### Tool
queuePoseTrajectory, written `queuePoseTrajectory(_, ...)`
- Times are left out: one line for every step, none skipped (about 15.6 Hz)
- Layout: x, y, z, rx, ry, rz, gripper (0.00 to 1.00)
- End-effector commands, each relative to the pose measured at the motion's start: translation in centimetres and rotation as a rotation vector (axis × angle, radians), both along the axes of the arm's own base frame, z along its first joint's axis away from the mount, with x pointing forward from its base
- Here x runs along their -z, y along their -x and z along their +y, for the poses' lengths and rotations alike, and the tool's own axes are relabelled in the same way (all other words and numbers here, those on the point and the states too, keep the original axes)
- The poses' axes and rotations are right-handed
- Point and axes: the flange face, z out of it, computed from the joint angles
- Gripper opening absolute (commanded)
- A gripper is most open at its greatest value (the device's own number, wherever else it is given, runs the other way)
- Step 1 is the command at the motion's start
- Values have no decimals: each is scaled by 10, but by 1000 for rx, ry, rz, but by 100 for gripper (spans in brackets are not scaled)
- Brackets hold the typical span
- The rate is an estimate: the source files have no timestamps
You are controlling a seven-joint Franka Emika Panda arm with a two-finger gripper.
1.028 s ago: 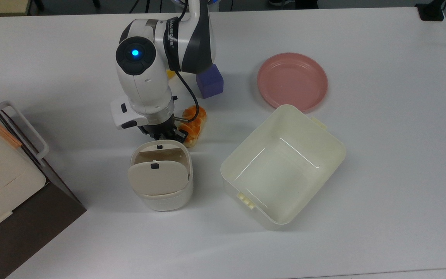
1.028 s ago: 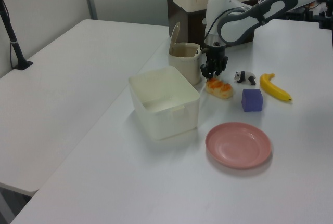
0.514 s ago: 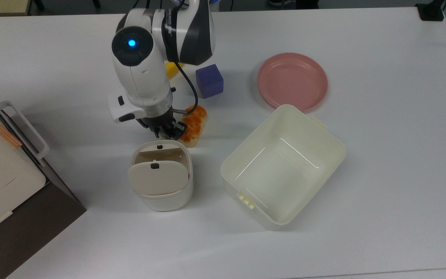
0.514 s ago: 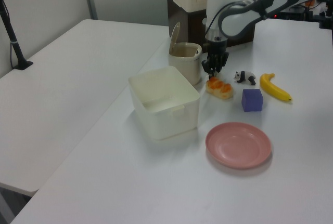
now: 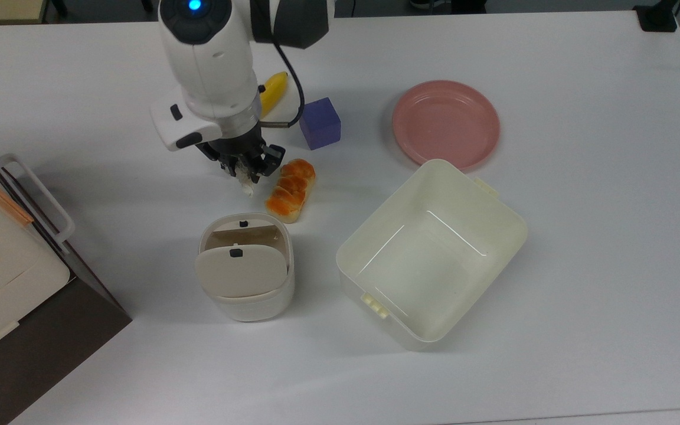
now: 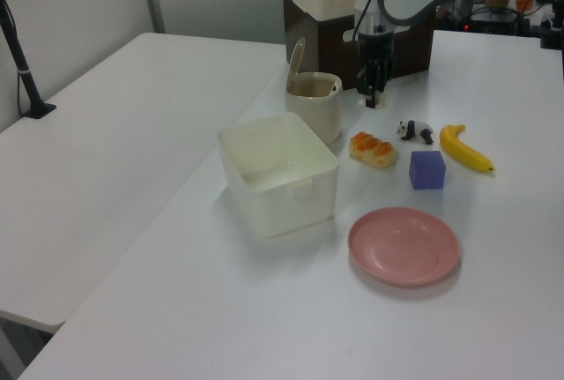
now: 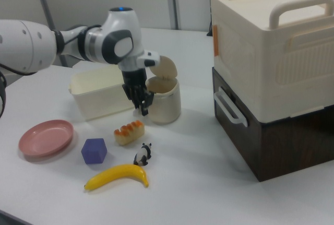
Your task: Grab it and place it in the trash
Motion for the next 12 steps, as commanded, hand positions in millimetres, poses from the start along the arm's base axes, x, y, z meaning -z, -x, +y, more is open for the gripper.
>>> queuePoseTrajectory(-34,-2,26,-197,70,-37,34)
queuePoseTrajectory(-44,-7,32,-227,75,-58,34)
queuePoseTrajectory(-50,-11,34,-254,78,-78,34)
queuePoseTrajectory(-59,-16,35,-275,81,-130,35)
queuePoseTrajectory(-66,-22,35,-285,87,-189,35)
queuePoseTrajectory(-70,-28,36,-290,90,-247,35)
queuePoseTrajectory(-76,-33,37,-294,96,-308,35)
queuePoseTrajectory(-80,-38,38,-298,102,-366,35)
queuePoseTrajectory(-81,-43,36,-295,105,-417,36)
queuePoseTrajectory(-82,-48,36,-295,110,-463,36)
queuePoseTrajectory(-77,-53,35,-293,111,-497,39)
queuePoseTrajectory(-72,-57,35,-294,113,-522,44)
